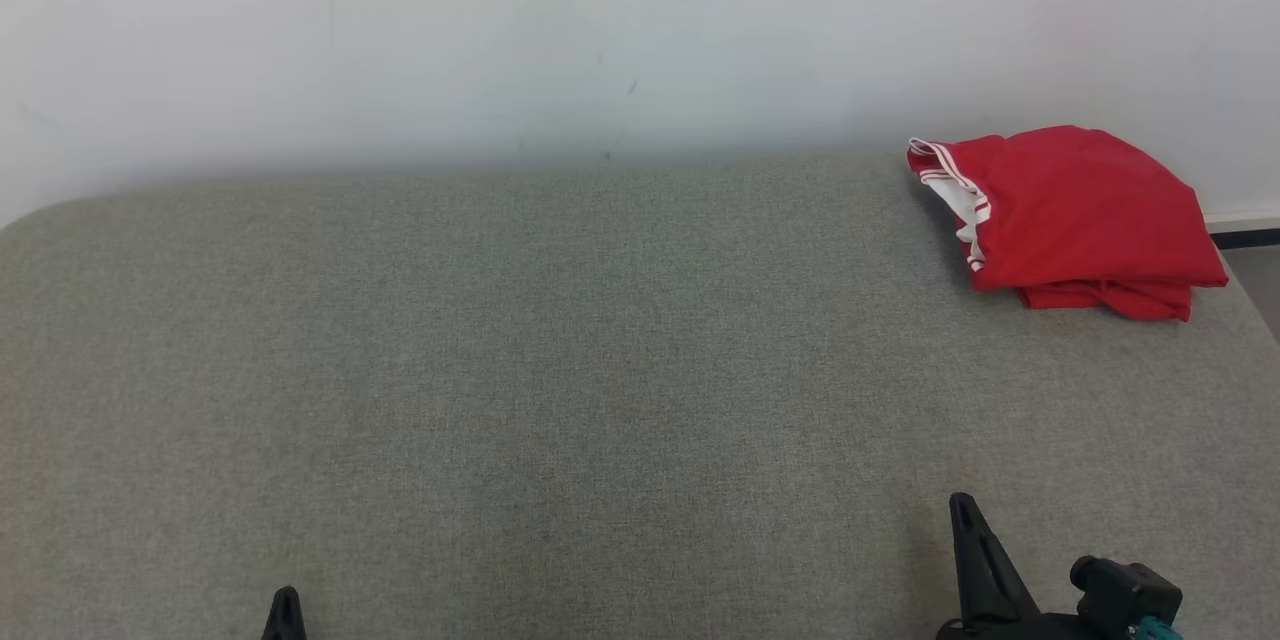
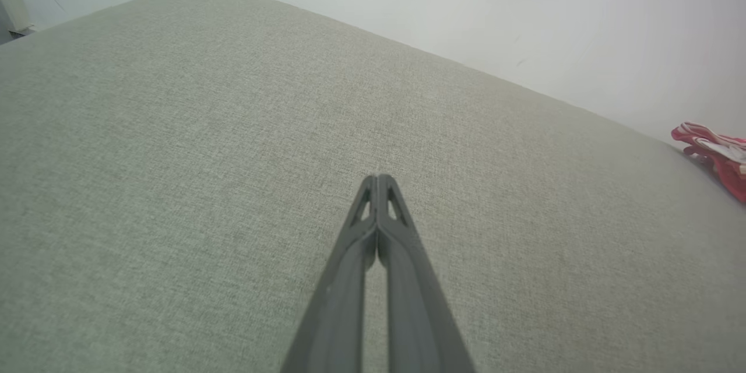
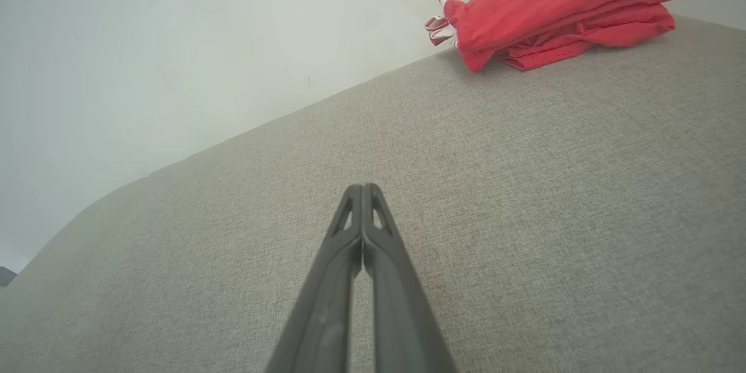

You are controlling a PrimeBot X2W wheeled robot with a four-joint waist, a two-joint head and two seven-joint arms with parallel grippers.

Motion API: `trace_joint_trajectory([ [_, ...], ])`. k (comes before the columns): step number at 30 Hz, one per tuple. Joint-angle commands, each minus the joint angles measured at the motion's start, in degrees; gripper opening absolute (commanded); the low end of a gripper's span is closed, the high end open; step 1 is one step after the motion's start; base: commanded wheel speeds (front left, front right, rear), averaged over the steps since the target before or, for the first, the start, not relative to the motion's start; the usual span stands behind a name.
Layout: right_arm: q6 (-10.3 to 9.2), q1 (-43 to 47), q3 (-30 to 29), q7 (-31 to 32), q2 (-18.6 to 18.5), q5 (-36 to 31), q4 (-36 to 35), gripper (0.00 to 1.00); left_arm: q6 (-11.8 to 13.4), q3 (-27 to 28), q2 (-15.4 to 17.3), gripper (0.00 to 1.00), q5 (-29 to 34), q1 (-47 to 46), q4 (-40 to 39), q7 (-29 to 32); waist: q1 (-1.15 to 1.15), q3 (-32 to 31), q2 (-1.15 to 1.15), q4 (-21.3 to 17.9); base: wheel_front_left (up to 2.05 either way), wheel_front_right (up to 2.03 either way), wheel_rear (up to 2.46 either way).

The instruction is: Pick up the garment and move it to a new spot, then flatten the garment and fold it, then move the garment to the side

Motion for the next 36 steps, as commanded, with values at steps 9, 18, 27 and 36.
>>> trace_joint_trajectory([
  [9, -0.02, -2.12, -1.14, 2.55, -0.21, 10.71, -1.43, 0.0, -0.93, 0.42, 0.18, 0.0, -10.74, -2.54, -1.08, 2.41, 0.0, -0.02, 0.0, -0.1, 0.0, 0.0, 0.0],
  [18, -0.03, -2.7, -1.82, 4.34, -0.25, 17.86, -1.72, 0.0, -1.5, 0.72, 0.2, 0.0, -17.94, -3.6, -1.08, 4.18, 0.0, -0.05, 0.0, -0.18, 0.0, 0.0, 0.0],
  [27, -0.04, -3.14, -2.55, 6.16, -0.28, 25.17, -2.0, 0.0, -2.08, 1.05, 0.22, 0.0, -25.29, -4.69, -1.06, 5.98, 0.0, -0.07, 0.0, -0.27, 0.0, 0.0, 0.0],
  [36, -0.05, -3.71, -3.23, 7.9, -0.3, 31.85, -2.27, 0.0, -2.61, 1.36, 0.24, 0.0, -32.07, -5.68, -1.03, 7.7, 0.0, -0.09, 0.0, -0.36, 0.0, 0.0, 0.0],
])
